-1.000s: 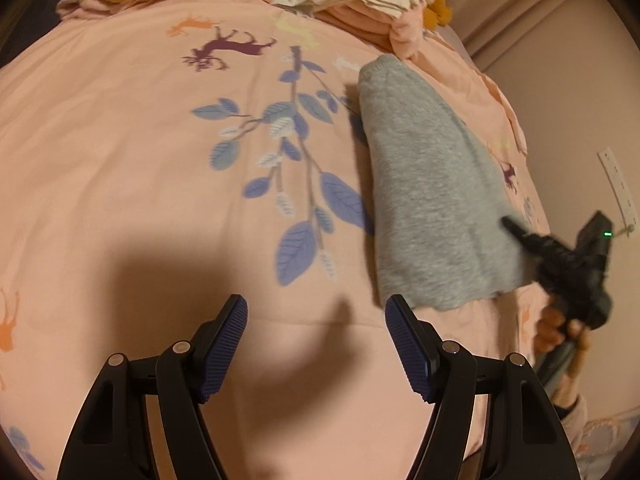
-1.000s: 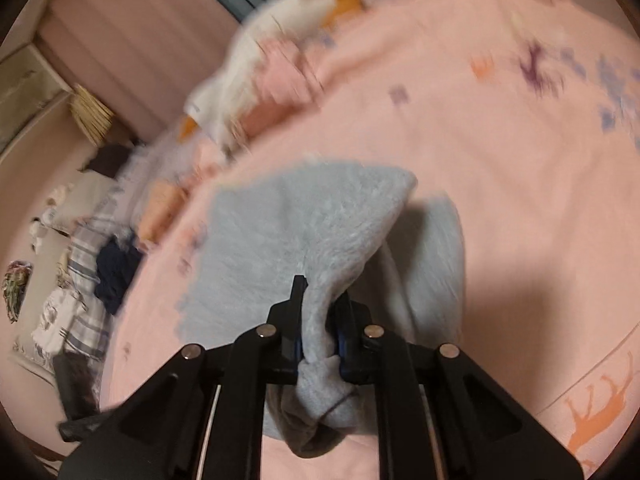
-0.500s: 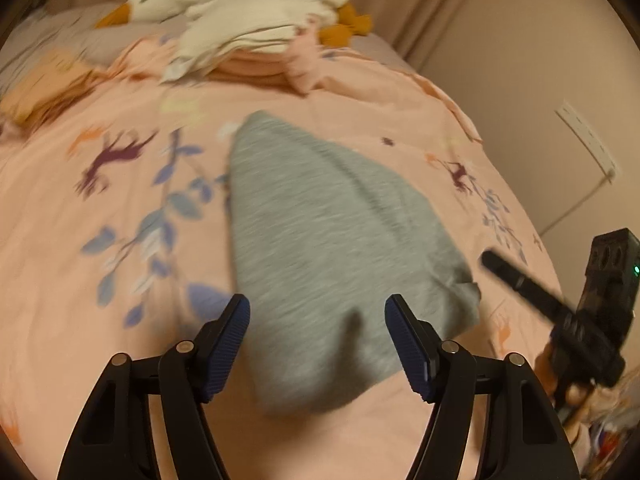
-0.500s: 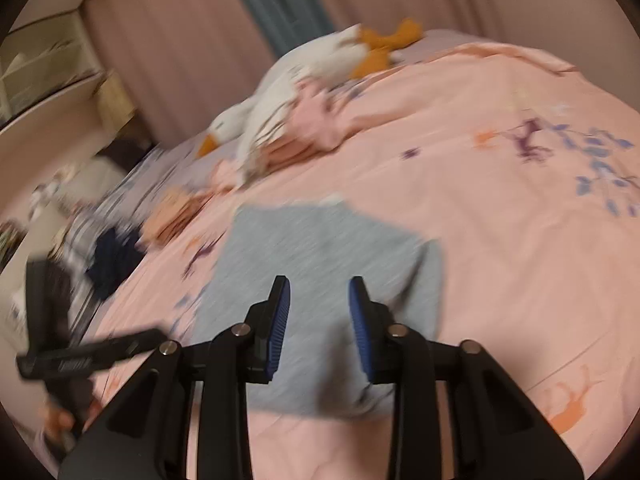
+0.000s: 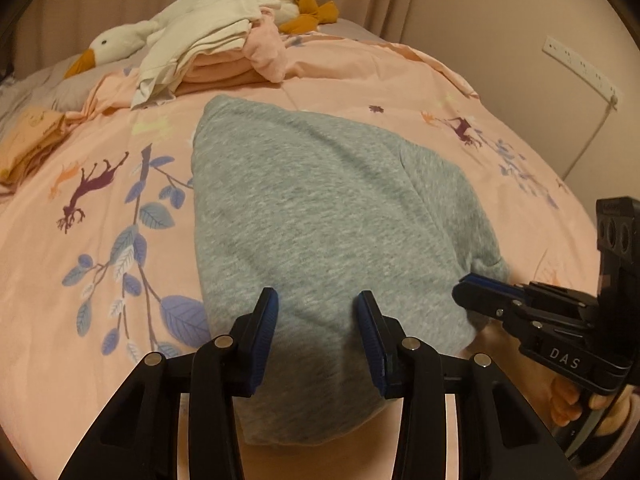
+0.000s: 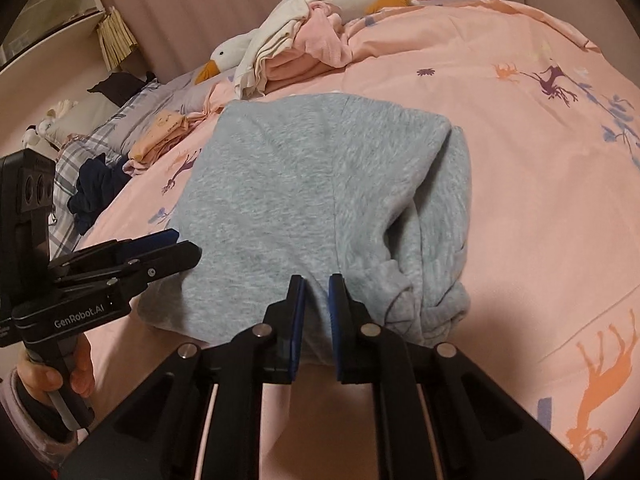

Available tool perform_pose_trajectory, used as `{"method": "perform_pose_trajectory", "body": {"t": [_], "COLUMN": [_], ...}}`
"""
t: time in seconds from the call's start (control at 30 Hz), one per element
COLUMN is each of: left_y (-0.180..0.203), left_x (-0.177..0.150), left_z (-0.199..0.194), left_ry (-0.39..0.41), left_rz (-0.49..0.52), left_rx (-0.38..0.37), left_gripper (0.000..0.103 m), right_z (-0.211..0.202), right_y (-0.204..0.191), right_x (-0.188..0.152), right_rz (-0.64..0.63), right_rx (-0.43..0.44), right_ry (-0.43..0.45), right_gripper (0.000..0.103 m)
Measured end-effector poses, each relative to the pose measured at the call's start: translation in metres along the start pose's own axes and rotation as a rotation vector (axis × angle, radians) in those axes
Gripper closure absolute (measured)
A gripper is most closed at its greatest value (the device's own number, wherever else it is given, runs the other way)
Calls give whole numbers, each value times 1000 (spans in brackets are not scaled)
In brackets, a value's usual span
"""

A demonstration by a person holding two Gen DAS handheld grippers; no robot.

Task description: Fold small clothes

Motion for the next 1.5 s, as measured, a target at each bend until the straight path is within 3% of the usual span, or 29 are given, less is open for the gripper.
{"method": "perform_pose_trajectory", "body": {"t": [0.1,0.23,0.4,0.53,0.63,0.73,0.9,0.97,1.03,1.17,1.3,1.37,1.5], "left_y": [-3,-9,-12,-12,-13,-15,-15,-16,-18,-18,-12,-11,-14], "left_x": [10,40,75,83,78,71,72,72,67,46,21,6,-6], "left_z": [-10,-15,5,30,45,54,49,37,24,1,-12,-11,-13], "left_ry": [-6,37,48,-14,-61,-87,-90,-79,-64,-39,-10,-7,13], "left_rz": [-39,-78,-108,-110,-98,-86,-94,-111,-117,-116,-77,-54,-46], "left_rx": [-27,-34,-33,-38,-25,-16,-17,-30,-43,-75,-68,-52,-34], "left_gripper": [62,62,62,62,62,62,62,62,62,62,62,62,62], "right_z": [-8,-25,-6,30,66,102,100,90,69,32,-4,-15,-8], "right_y": [1,0,14,20,24,38,50,47,38,24,7,5,11], "right_x": [5,31,71,103,116,114,113,111,109,97,72,57,27], "right_rz": [15,-4,59,113,142,215,331,332,257,114,-37,-72,-49], "right_rx": [24,53,100,159,149,127,172,180,152,123,15,-18,-29], "right_ry": [5,84,108,73,-17,-118,-84,-62,-30,6,29,41,-19], "right_gripper": [88,84,84,84,86,92,95,88,82,81,81,81,82]}}
Point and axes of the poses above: each gripper's, at about its wrist camera, not at the fingertips, and z roughly the way its jaws point, y to its right, x to its top, the point moved 4 cm from there along z, roughly the way its jaws point, and after that the axes turned 15 degrees about -z, right-handed, at the moved point
